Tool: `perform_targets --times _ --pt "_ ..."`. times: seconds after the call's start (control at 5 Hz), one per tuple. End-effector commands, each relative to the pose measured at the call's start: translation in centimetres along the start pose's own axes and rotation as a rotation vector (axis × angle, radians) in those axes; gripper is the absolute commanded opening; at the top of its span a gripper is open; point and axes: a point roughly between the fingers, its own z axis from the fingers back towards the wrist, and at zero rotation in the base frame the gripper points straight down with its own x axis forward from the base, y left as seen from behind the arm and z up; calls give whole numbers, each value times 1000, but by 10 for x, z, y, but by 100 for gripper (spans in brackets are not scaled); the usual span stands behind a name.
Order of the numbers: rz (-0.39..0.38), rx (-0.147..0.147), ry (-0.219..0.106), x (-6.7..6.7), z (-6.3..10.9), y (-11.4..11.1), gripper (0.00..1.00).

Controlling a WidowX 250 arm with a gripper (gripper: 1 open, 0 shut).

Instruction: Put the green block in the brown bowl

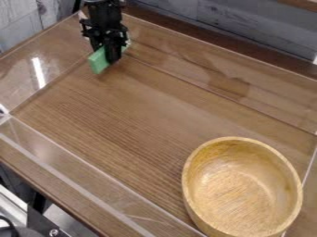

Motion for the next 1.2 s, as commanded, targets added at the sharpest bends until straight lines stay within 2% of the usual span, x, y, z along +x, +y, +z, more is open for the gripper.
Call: perform_targets --times 0.0,0.4,0.6,1.0 --pt "-1 30 -56 12 19 5 0" --pt "8 18 -44 12 20 6 0" --pt "13 12 -38 12 20 6 100" --pt "29 -5 -15 11 21 3 100"
